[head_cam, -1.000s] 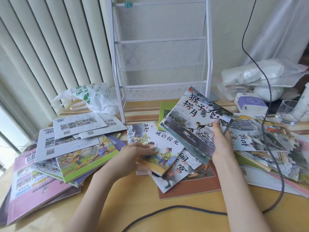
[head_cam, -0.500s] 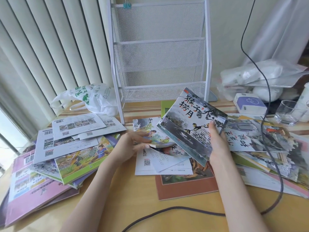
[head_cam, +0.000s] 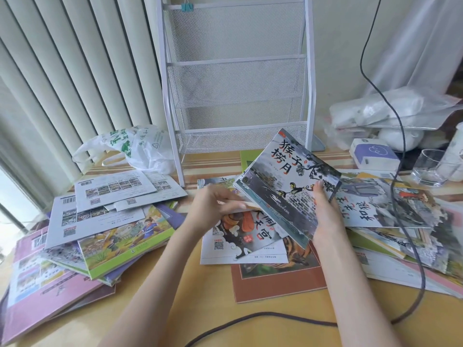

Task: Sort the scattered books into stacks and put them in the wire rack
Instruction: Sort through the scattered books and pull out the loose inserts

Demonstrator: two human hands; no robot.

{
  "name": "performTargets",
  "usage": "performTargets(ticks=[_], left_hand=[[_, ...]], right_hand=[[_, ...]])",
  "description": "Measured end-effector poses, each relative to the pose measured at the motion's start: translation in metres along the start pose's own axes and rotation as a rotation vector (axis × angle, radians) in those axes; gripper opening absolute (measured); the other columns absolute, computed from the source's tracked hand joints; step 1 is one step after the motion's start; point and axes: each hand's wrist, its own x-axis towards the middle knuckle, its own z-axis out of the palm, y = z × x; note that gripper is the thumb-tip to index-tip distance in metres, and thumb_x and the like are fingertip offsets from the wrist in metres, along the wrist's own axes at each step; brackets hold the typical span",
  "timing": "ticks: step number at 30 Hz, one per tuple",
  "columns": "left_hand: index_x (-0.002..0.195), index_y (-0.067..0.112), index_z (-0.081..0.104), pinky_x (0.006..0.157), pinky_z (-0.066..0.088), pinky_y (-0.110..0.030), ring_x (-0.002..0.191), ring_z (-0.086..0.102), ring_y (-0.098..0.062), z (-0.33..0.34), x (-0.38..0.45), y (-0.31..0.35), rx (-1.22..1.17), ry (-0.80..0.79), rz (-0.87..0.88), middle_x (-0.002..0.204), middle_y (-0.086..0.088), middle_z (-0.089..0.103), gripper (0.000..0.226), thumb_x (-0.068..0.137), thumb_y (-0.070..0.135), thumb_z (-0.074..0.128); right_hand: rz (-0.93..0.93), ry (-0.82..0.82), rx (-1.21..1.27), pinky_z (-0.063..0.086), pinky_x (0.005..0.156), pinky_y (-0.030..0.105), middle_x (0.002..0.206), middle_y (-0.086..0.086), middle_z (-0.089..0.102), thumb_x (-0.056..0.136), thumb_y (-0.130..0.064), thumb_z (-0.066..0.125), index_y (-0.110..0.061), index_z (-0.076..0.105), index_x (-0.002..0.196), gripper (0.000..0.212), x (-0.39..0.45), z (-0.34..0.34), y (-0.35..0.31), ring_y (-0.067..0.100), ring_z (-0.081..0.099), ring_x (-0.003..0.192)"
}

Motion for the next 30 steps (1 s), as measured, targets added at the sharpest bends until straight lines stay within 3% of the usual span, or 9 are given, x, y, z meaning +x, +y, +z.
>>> performTargets(ticks=[4, 10, 14, 16, 18, 20, 23, 27, 30], left_hand=[[0.084, 0.025, 0.078, 0.076, 0.052, -0.025, 0.086, 0.066, -0.007, 0.028, -0.001, 0.002, 0.11, -0.066, 0.075, 0.084, 0.02, 0.071, 0.016, 0.069, 0.03, 0.082], [0.093, 0.006, 0.076, 0.068, 0.044, -0.005, 0.068, 0.061, 0.012, 0.032, -0.013, 0.003, 0.134, -0.225, -0.036, 0.09, 0.001, 0.074, 0.015, 0.079, 0.001, 0.072], [0.083, 0.022, 0.075, 0.073, 0.054, -0.023, 0.071, 0.066, -0.003, 0.002, -0.015, -0.006, 0.057, 0.096, -0.274, 0.085, 0.01, 0.073, 0.017, 0.085, 0.01, 0.064], [0.103, 0.025, 0.069, 0.079, 0.052, -0.031, 0.081, 0.065, -0.013, -0.008, -0.013, -0.017, 0.187, 0.308, -0.373, 0.099, 0.004, 0.069, 0.02, 0.086, 0.02, 0.059], [0.127, 0.017, 0.052, 0.094, 0.045, -0.043, 0.107, 0.056, -0.029, -0.012, -0.01, -0.027, 0.179, 0.339, -0.511, 0.121, -0.008, 0.058, 0.041, 0.088, 0.027, 0.057], [0.135, 0.013, 0.039, 0.093, 0.044, -0.043, 0.116, 0.048, -0.03, -0.01, -0.006, -0.028, 0.108, 0.29, -0.63, 0.127, -0.012, 0.05, 0.052, 0.088, 0.025, 0.059], [0.132, 0.013, 0.037, 0.067, 0.044, -0.03, 0.098, 0.05, -0.024, -0.009, 0.004, -0.026, -0.166, 0.309, -0.754, 0.109, -0.008, 0.051, 0.048, 0.089, 0.01, 0.057], [0.117, 0.0, 0.045, 0.083, 0.049, -0.039, 0.095, 0.056, -0.028, -0.022, 0.015, -0.038, -0.418, 0.325, -0.905, 0.1, -0.012, 0.058, 0.047, 0.076, 0.007, 0.067], [0.106, -0.008, 0.051, 0.076, 0.052, -0.043, 0.083, 0.052, -0.027, -0.025, 0.011, -0.045, -0.473, 0.27, -0.887, 0.094, -0.015, 0.051, 0.039, 0.076, 0.008, 0.071]], right_hand=[[-0.012, 0.009, -0.013, 0.029, 0.108, 0.049, 0.154, 0.001, 0.025, 0.08, -0.066, 0.053, -0.023, 0.026, 0.147, 0.084, 0.0, -0.001, 0.001, 0.025, 0.029, 0.139], [-0.1, -0.027, -0.015, 0.031, 0.105, 0.043, 0.149, -0.001, 0.035, 0.09, -0.049, 0.052, -0.021, 0.031, 0.144, 0.064, -0.006, 0.012, 0.003, 0.023, 0.033, 0.136], [-0.107, 0.005, -0.015, 0.034, 0.102, 0.04, 0.146, 0.001, 0.04, 0.092, -0.045, 0.051, -0.019, 0.033, 0.143, 0.06, -0.008, 0.014, 0.004, 0.024, 0.038, 0.132], [-0.105, 0.021, -0.011, 0.034, 0.103, 0.042, 0.147, 0.003, 0.037, 0.093, -0.044, 0.051, -0.017, 0.031, 0.144, 0.061, -0.007, 0.013, 0.004, 0.025, 0.036, 0.133], [-0.096, 0.032, -0.017, 0.033, 0.104, 0.044, 0.15, 0.003, 0.034, 0.093, -0.044, 0.05, -0.017, 0.028, 0.146, 0.063, -0.006, 0.013, 0.004, 0.026, 0.034, 0.135], [-0.079, 0.037, -0.02, 0.032, 0.105, 0.046, 0.152, 0.003, 0.03, 0.093, -0.046, 0.05, -0.019, 0.026, 0.147, 0.066, -0.005, 0.013, 0.005, 0.027, 0.032, 0.137], [-0.061, 0.037, -0.005, 0.032, 0.106, 0.047, 0.152, 0.002, 0.03, 0.092, -0.045, 0.051, -0.02, 0.026, 0.147, 0.065, -0.002, 0.013, 0.007, 0.027, 0.032, 0.137], [-0.031, 0.037, 0.006, 0.034, 0.107, 0.047, 0.149, 0.003, 0.034, 0.091, -0.045, 0.054, -0.021, 0.029, 0.145, 0.064, 0.003, 0.015, 0.012, 0.027, 0.034, 0.135], [-0.017, 0.036, 0.016, 0.036, 0.106, 0.047, 0.148, 0.002, 0.037, 0.09, -0.047, 0.055, -0.023, 0.03, 0.144, 0.064, 0.006, 0.016, 0.017, 0.026, 0.037, 0.134]])
